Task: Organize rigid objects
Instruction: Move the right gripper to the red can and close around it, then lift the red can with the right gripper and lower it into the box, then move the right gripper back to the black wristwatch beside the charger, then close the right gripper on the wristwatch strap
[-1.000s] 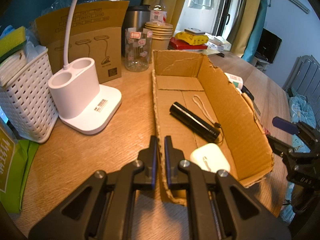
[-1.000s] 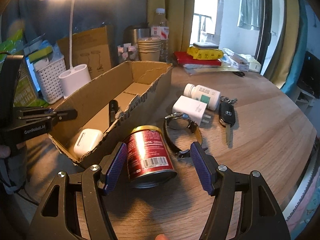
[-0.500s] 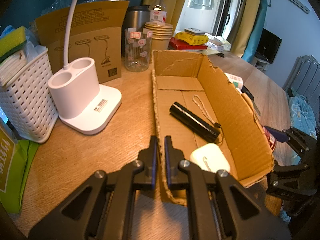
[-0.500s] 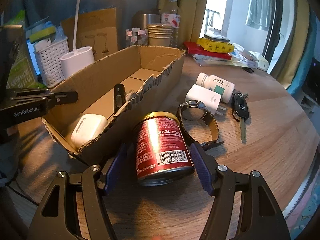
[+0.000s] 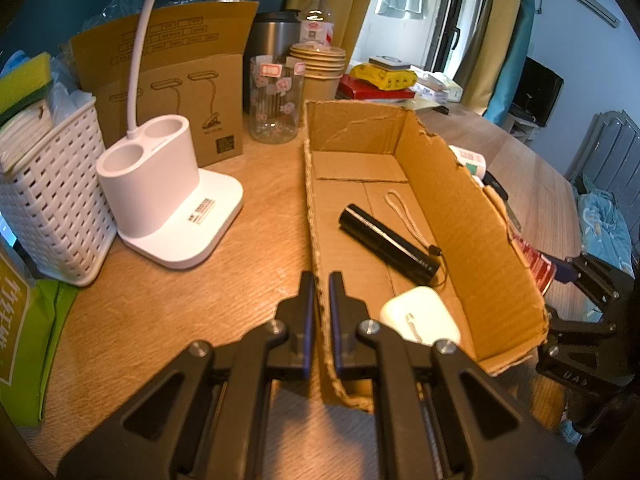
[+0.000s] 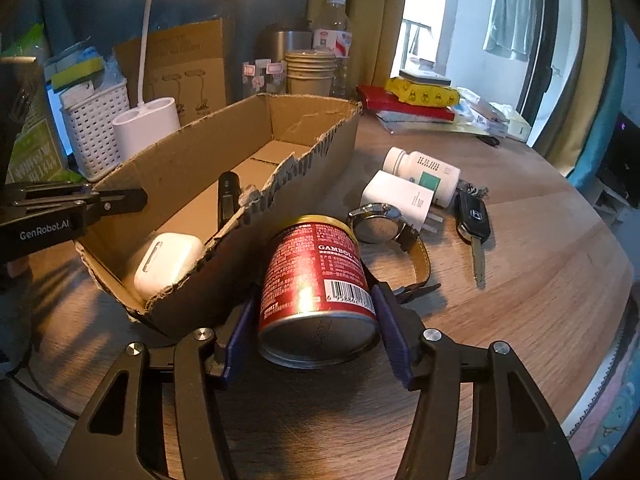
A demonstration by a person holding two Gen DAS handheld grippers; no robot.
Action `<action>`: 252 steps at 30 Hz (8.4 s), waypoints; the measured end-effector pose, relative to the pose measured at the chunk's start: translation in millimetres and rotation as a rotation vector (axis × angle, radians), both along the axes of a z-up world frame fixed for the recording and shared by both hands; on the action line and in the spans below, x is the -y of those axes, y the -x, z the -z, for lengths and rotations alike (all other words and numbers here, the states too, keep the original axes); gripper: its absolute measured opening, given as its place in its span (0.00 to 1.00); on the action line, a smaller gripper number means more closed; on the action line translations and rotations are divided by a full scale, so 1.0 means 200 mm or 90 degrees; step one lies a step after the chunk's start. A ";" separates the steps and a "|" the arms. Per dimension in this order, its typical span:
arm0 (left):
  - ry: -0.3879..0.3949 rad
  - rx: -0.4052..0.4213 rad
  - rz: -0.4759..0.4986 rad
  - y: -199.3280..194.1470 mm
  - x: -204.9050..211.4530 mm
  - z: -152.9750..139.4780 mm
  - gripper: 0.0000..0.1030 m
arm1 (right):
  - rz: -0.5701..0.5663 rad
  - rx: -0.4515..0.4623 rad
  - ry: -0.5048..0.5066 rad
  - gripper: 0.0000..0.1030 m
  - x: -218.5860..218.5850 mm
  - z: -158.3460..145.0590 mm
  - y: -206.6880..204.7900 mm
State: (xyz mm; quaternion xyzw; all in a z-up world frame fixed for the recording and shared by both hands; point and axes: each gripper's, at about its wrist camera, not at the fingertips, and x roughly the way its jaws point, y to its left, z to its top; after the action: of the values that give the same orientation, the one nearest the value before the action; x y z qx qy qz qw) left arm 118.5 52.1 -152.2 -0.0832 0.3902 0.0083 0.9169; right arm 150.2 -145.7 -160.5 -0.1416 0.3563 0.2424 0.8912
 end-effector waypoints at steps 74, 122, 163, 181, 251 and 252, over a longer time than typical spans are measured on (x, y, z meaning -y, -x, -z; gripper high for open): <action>-0.002 0.001 -0.003 0.00 0.00 0.00 0.08 | -0.019 0.150 -0.060 0.56 -0.12 -0.46 0.01; -0.002 0.005 -0.005 0.01 -0.02 -0.01 0.07 | -0.197 -0.070 -0.046 0.56 -0.52 -0.15 -0.15; -0.009 0.013 -0.008 0.00 -0.02 -0.01 0.08 | 0.018 0.096 -0.108 0.63 -0.05 -0.38 -0.09; -0.010 0.014 -0.007 0.00 -0.01 -0.01 0.08 | 0.068 0.128 -0.104 0.71 0.05 -0.38 -0.11; -0.013 0.016 -0.009 0.00 -0.01 -0.01 0.08 | 0.084 -0.034 -0.038 0.23 0.01 0.03 -0.35; -0.013 0.016 -0.009 0.00 -0.01 -0.01 0.08 | 0.085 -0.033 -0.036 0.22 0.02 0.03 -0.35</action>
State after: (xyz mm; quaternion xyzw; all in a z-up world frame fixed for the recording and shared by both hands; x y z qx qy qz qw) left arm 118.1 55.0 -149.8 -0.0768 0.3780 0.0177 0.9224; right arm 219.5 -150.1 -166.7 -0.0858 0.3809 0.1964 0.8994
